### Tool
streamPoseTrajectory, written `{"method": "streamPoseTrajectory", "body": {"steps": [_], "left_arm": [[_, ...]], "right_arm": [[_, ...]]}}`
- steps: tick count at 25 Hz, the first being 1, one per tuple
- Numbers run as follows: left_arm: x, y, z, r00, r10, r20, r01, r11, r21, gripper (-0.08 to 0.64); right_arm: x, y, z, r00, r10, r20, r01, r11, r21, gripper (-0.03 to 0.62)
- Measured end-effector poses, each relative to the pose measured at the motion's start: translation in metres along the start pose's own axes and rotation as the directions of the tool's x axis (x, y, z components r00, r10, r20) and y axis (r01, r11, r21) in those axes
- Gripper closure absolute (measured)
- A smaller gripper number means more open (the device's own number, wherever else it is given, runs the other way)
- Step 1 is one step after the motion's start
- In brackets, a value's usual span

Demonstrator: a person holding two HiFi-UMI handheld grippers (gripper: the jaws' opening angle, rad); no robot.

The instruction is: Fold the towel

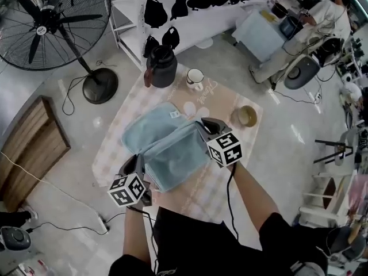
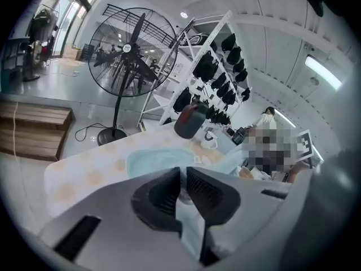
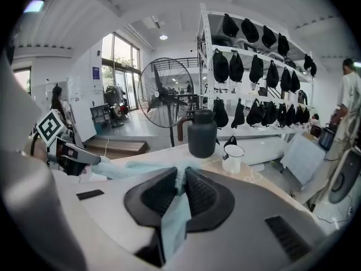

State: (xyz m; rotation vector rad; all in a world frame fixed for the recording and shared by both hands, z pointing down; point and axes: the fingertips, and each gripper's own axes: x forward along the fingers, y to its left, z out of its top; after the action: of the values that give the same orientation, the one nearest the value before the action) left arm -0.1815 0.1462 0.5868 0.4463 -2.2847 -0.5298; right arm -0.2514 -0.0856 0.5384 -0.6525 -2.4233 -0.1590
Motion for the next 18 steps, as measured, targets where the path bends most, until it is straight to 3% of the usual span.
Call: {"method": "streamPoseTrajectory", "body": {"steps": [9,18], "left_arm": [[0.026,0.047,0.029,1.0,0.003,-0.021,-0.004,0.998,-0.062,0.522],[0.048,0.082,0.045,0.997,0.048,-0.056,-0.051,0.997,-0.054,0.521]], "right_arm": [[0.08,-0.001,0.022,0.999,0.042,-0.031,-0.041,0.999,0.031,0.552],[0.142,-0.002,0.015,0.99,0.089,-0.111,-0.081,0.994,0.072,0.551]]}}
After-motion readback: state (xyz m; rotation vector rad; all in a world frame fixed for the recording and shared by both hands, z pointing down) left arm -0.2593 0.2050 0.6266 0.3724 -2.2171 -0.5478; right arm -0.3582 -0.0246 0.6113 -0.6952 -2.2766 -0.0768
